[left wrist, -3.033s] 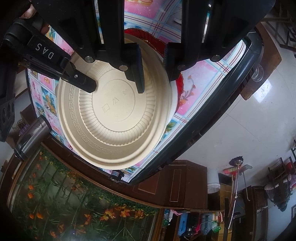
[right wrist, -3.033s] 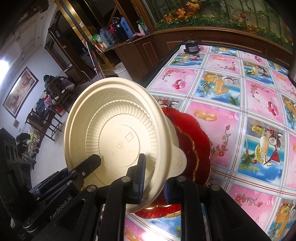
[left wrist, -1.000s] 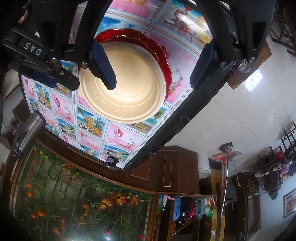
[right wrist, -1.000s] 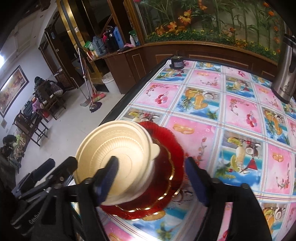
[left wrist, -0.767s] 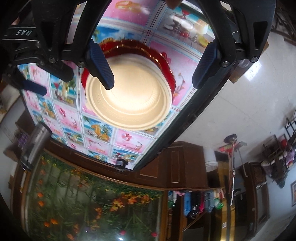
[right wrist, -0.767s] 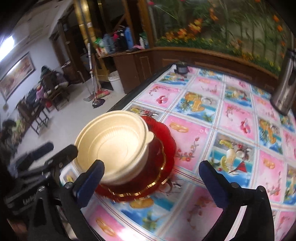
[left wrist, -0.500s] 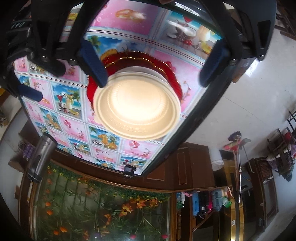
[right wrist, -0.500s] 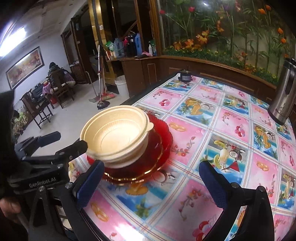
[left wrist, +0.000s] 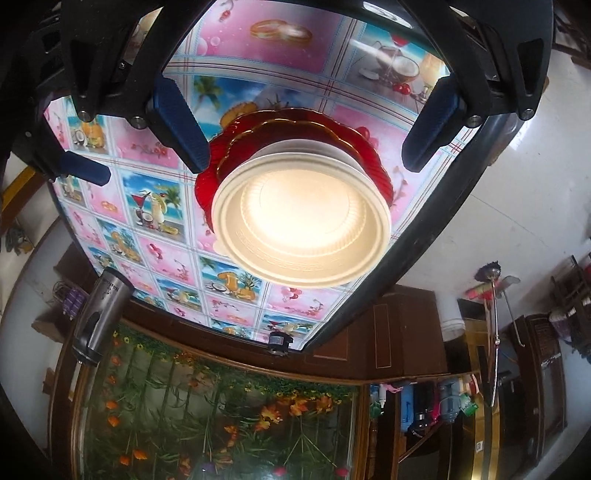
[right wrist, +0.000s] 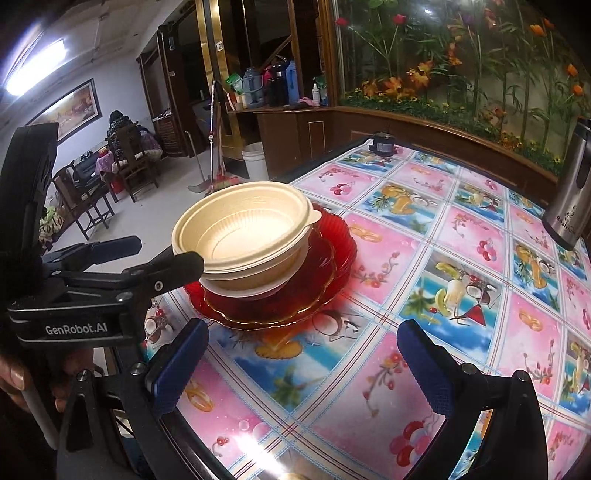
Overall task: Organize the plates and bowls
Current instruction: 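Raise the open left gripper away from the stacked bowls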
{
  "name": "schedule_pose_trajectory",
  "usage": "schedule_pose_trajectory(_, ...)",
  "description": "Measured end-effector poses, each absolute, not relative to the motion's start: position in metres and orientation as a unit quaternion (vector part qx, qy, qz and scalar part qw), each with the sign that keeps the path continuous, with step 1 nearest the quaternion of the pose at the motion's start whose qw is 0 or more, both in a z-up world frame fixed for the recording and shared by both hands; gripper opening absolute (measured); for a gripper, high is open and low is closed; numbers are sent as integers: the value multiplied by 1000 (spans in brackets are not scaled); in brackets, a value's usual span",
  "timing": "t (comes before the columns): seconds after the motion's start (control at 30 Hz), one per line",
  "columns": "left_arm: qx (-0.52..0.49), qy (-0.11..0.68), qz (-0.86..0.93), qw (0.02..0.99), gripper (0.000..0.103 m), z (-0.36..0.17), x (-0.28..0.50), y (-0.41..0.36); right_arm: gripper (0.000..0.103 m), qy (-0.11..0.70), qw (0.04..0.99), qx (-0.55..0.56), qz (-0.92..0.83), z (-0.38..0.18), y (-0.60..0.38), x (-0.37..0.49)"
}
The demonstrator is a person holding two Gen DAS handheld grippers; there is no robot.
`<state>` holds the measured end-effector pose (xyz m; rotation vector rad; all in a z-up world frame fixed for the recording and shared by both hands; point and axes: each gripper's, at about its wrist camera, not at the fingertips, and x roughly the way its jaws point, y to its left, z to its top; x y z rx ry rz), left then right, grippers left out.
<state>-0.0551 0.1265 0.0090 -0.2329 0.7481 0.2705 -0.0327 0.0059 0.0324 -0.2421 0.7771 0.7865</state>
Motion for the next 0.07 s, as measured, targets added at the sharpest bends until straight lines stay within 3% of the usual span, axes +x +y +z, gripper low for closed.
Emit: schedule_pose_trajectory(0.07, -114, 368, 135, 913, 103, 8, -52, 126, 103, 369, 844, -114, 373, 32, 7, -34)
